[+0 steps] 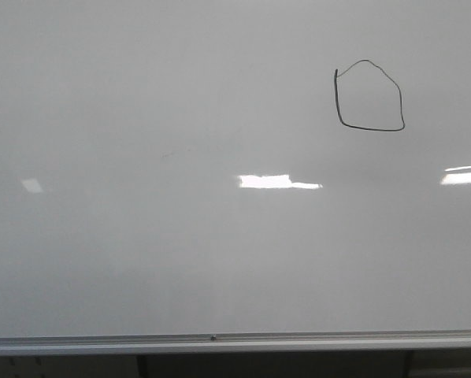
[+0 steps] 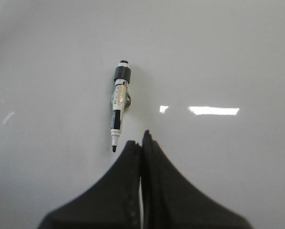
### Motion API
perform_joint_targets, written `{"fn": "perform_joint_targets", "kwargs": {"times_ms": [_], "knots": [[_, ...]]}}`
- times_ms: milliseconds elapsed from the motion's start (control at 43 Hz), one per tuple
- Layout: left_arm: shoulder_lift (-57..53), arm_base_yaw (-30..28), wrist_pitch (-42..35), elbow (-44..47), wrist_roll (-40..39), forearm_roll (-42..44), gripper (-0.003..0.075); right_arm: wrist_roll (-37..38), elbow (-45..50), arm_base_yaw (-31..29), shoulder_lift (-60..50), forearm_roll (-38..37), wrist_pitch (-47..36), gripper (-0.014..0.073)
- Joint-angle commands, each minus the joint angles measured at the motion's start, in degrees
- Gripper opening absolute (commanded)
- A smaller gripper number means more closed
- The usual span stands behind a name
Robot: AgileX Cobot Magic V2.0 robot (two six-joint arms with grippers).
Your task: Write number 0 on whiteboard
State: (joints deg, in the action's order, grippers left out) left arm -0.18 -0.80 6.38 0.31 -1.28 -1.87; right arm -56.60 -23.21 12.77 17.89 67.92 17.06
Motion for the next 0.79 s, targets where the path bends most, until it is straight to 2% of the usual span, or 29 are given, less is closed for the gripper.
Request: {"fn": "perform_joint_targets", "kwargs": {"times_ms": [0, 233, 349, 488, 558, 651, 767], "knots": [[-1.2, 0.4, -5.1, 1.2, -0.4, 0.0, -0.002, -0.5, -1.5, -0.3, 0.3, 1.4, -1.8, -0.0069], [-1.2, 0.4, -5.1, 1.2, -0.4, 0.0, -0.002, -0.4, 0.3, -0.3, 0.3, 0.8, -4.7, -0.0069], [-1.2, 0.4, -5.1, 1.2, -0.4, 0.0, -0.002, 2.9, 1.3, -0.4, 0.0, -6.7, -5.0, -0.0069], [-1.2, 0.4, -5.1, 1.2, -0.4, 0.0, -0.002, 16.5, 2.8, -0.4, -2.6, -23.0, -5.0, -0.0069], [-1.2, 0.4, -5.1, 1.2, -0.4, 0.0, -0.002, 26.6, 4.3, -1.3, -4.5, -32.5, -5.4, -0.0069], [-1.2, 0.4, -5.1, 1.2, -0.4, 0.0, -0.002, 38.8, 6.8, -4.1, -6.7, -42.8, -6.3, -0.0069], [-1.2, 0.4, -5.1, 1.2, -0.4, 0.0, -0.002, 50.4, 10.9, -8.0, -10.2, -55.1, -7.2, -0.0069]]}}
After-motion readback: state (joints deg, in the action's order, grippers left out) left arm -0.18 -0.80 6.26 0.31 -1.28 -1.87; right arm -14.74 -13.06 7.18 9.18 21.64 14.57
